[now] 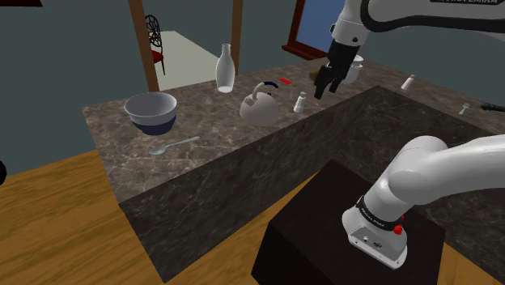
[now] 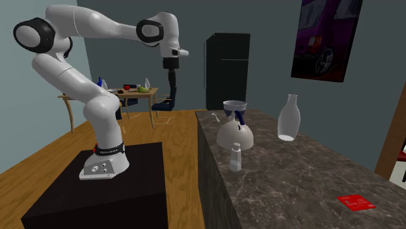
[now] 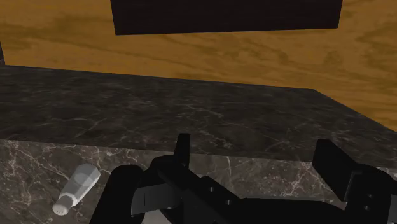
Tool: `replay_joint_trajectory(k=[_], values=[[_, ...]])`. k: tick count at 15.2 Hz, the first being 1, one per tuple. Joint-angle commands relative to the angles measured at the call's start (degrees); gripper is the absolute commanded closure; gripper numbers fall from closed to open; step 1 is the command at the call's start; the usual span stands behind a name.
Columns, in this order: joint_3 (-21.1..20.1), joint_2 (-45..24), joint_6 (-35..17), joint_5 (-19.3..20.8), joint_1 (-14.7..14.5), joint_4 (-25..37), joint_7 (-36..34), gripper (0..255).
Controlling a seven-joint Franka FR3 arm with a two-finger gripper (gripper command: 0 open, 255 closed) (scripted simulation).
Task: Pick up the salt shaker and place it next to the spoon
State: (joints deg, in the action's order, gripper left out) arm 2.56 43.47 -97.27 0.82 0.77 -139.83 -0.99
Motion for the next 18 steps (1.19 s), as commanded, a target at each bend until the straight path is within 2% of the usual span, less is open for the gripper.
replay_joint_trajectory(k=[1,10,18], values=[[0.0,0.0,0.0,0.0,0.0,0.0,0.0,0],[7.9,-14.9,-10.4,3.7,2.8,4.7,7.9,0],[14.1,-30.5,-17.2,2.9,4.3,13.5,15.5,0]])
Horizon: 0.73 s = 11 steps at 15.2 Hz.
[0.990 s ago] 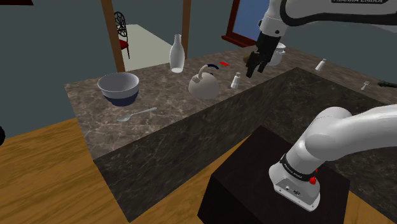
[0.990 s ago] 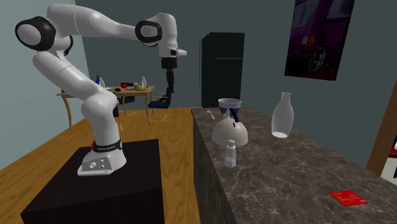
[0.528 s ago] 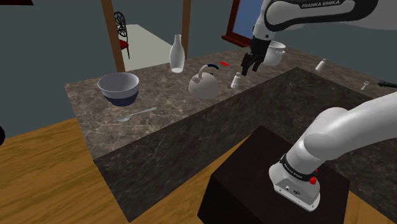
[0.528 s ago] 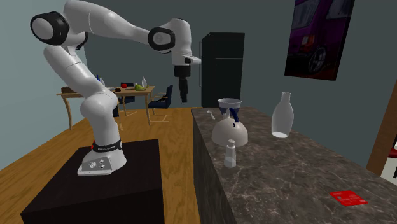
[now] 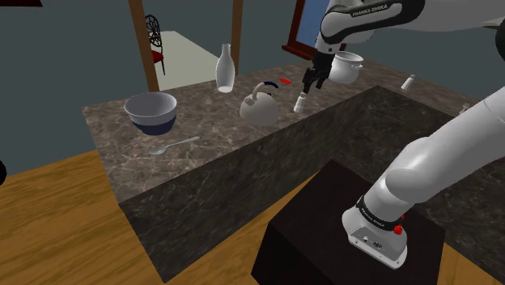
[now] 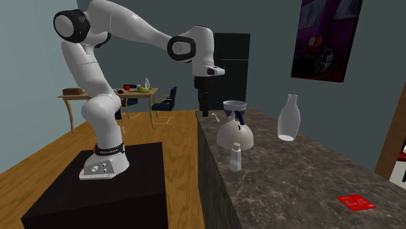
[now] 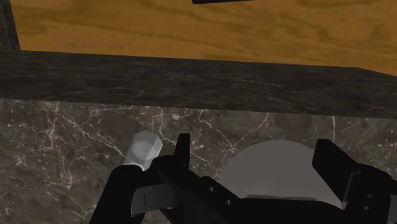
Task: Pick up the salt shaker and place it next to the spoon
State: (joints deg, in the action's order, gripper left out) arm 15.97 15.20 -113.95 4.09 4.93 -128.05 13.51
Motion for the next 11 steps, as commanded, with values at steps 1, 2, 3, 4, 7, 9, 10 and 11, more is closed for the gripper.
replay_joint_trajectory(k=[1,2,3,4,7,9,10,11], values=[[1.4,-4.3,-1.1,-0.8,0.3,3.1,2.0,0],[2.0,-6.4,-1.7,-1.3,0.5,4.6,3.0,0],[2.6,-8.5,-2.2,-1.9,0.8,6.1,4.1,0],[3.2,-10.6,-2.6,-2.5,1.0,7.7,5.2,0],[4.7,-17.1,-3.5,-4.9,2.0,13.0,8.4,0],[5.3,-21.6,-3.8,-6.6,3.0,16.9,10.5,0],[5.6,-23.8,-3.8,-7.5,3.6,19.0,11.5,0],[5.7,-26.1,-3.7,-8.4,4.2,21.1,12.5,0]])
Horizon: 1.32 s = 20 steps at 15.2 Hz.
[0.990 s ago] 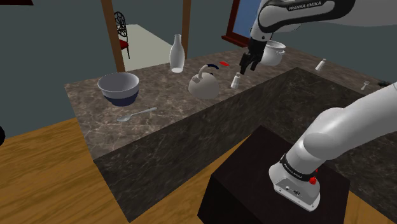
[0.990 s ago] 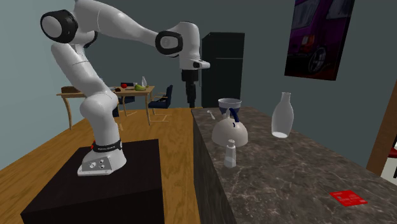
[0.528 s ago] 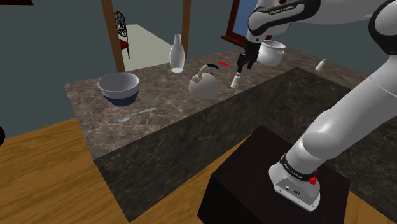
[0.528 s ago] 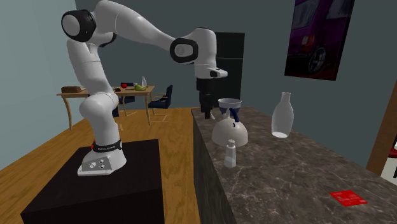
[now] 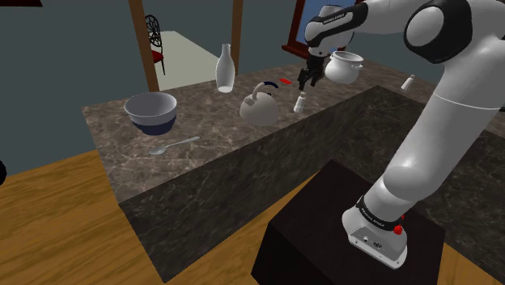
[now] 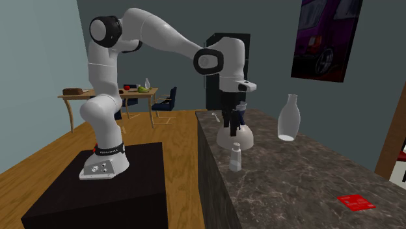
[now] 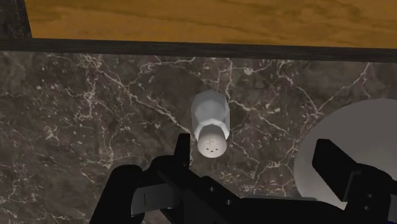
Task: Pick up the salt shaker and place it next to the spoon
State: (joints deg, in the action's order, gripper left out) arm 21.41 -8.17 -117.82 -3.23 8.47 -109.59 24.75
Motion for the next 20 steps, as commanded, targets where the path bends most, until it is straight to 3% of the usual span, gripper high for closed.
replay_joint_trajectory(k=[1,10,17,18,20], values=[[0.4,-5.0,0.3,-2.0,1.4,4.9,2.2,0],[0.0,-8.3,-4.7,-3.6,2.1,3.0,3.4,0],[0.0,-8.3,-4.7,-3.6,2.1,3.0,3.4,0],[0.0,-8.3,-4.7,-3.6,2.1,3.0,3.4,255],[0.0,-8.3,-4.7,-3.6,2.1,3.0,3.4,255]])
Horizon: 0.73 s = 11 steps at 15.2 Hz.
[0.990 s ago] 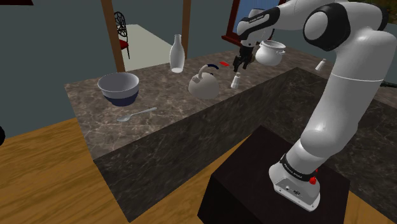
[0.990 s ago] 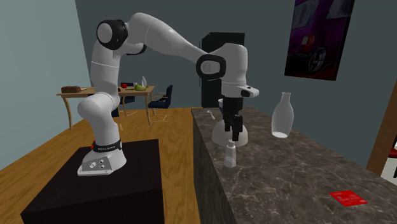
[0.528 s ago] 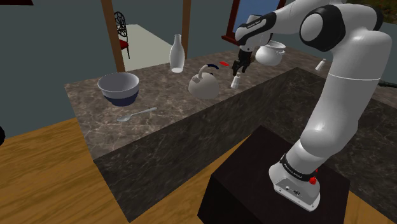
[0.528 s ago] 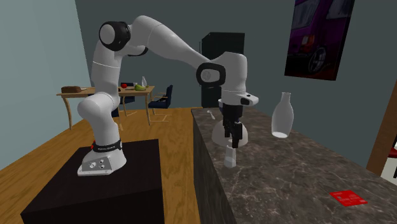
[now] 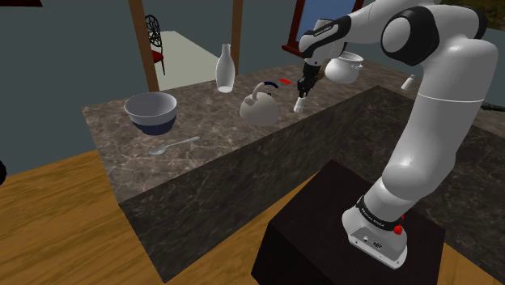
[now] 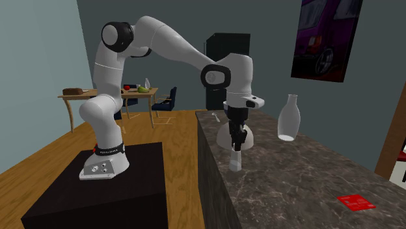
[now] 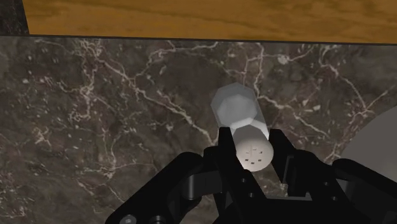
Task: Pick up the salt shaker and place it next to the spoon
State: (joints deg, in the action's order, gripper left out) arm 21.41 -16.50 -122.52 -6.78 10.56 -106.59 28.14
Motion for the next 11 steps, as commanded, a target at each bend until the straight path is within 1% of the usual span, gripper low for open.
replay_joint_trajectory(k=[1,7,11], values=[[0.0,0.0,0.0,0.0,0.0,0.0,0.0,255],[0.0,0.0,0.0,0.0,0.0,0.0,0.0,255],[0.2,1.3,2.7,0.6,-0.2,1.5,-0.4,255]])
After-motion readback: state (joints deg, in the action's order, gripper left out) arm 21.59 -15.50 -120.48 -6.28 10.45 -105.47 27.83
